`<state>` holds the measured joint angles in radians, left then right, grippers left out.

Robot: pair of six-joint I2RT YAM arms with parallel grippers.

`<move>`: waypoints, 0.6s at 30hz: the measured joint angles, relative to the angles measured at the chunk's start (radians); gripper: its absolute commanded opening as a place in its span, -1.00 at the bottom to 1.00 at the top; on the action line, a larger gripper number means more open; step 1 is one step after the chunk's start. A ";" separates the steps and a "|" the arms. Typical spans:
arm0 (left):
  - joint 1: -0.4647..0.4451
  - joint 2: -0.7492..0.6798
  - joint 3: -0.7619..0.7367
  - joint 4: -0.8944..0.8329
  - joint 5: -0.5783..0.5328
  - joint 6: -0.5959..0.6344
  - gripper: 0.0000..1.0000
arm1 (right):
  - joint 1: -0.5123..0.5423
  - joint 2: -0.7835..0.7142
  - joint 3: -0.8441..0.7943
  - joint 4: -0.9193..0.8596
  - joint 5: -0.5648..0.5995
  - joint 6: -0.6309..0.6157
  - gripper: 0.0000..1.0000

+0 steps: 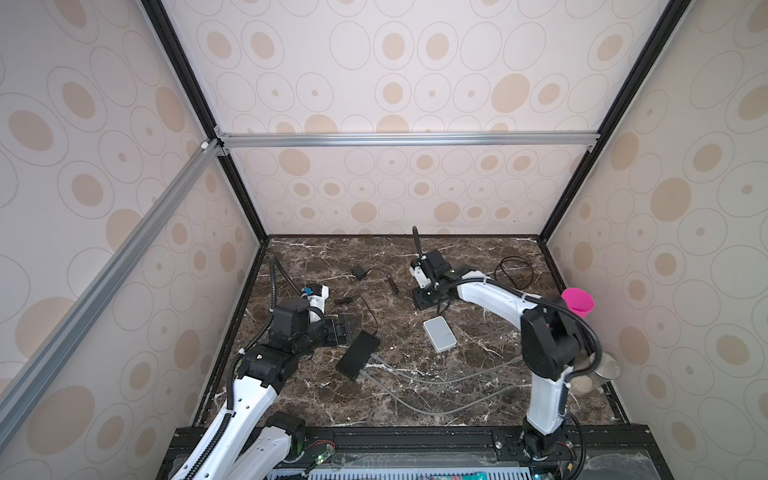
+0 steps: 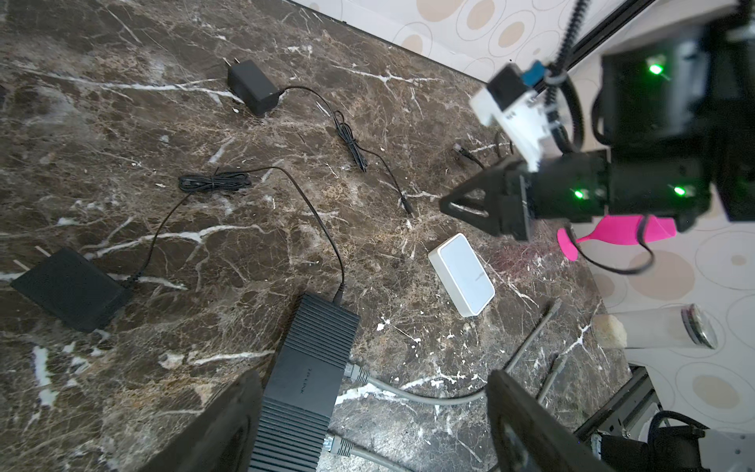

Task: Insert the plug into the switch port
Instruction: 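Lift the right gripper away from the switch and move it farther from the robot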

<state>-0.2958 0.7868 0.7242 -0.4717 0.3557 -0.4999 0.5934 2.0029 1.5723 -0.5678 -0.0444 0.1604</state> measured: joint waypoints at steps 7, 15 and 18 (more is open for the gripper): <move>0.001 0.037 0.000 0.000 0.000 0.000 0.70 | 0.000 0.160 0.092 -0.066 0.000 -0.020 -0.35; 0.002 0.043 0.000 0.000 0.000 0.000 0.70 | 0.000 0.186 0.120 -0.090 0.011 -0.024 -0.39; 0.002 0.043 0.000 0.000 0.000 0.000 0.70 | 0.000 0.187 0.120 -0.092 0.023 -0.028 -0.44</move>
<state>-0.2943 0.8299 0.7242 -0.4717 0.3557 -0.4999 0.5934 2.1895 1.6924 -0.6601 -0.0212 0.1326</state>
